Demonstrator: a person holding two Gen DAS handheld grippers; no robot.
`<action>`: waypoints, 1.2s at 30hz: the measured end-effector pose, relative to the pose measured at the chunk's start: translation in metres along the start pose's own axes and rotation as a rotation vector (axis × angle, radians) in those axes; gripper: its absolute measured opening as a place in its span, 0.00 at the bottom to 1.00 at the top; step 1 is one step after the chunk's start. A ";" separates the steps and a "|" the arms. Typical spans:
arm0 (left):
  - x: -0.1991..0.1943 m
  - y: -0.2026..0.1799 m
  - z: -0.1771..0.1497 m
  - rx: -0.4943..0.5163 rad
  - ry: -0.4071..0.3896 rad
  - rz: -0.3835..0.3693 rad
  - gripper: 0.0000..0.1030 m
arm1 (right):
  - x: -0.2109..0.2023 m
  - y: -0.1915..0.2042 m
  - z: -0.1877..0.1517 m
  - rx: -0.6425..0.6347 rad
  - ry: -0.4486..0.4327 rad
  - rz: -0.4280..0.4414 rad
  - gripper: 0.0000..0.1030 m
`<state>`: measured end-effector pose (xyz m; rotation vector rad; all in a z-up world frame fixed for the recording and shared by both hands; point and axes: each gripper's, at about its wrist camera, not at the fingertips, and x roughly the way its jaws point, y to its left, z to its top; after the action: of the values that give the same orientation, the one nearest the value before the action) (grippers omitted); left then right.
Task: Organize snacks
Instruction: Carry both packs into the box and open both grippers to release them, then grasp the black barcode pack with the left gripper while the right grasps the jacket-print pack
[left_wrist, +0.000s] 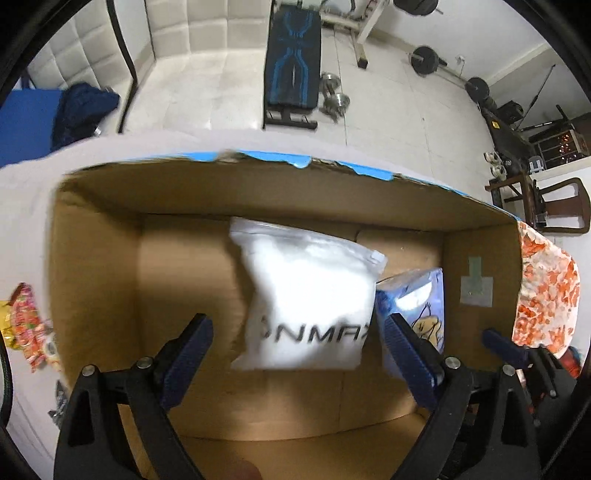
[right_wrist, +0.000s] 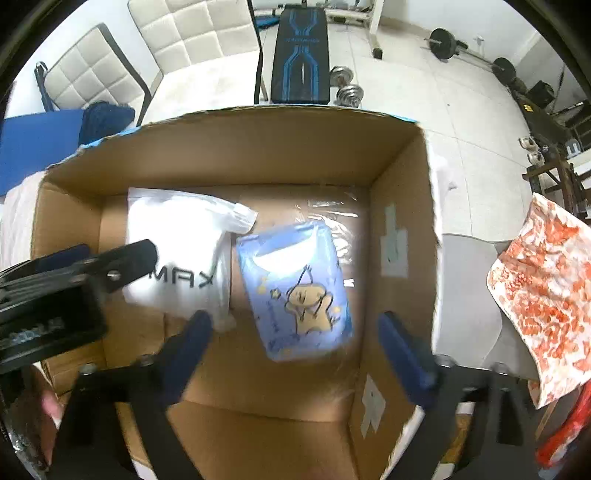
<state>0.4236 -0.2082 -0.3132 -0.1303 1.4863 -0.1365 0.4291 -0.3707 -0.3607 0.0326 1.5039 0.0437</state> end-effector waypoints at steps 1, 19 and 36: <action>-0.005 0.000 -0.004 0.008 -0.018 0.005 0.92 | -0.003 0.002 -0.004 0.006 -0.012 -0.002 0.96; -0.128 -0.011 -0.104 0.121 -0.253 0.051 0.92 | -0.142 0.010 -0.128 0.086 -0.258 0.000 0.96; -0.210 0.011 -0.171 0.107 -0.345 0.003 0.92 | -0.231 0.039 -0.199 0.073 -0.349 0.012 0.96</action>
<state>0.2371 -0.1621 -0.1230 -0.0609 1.1323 -0.1811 0.2149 -0.3443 -0.1422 0.1024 1.1557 -0.0076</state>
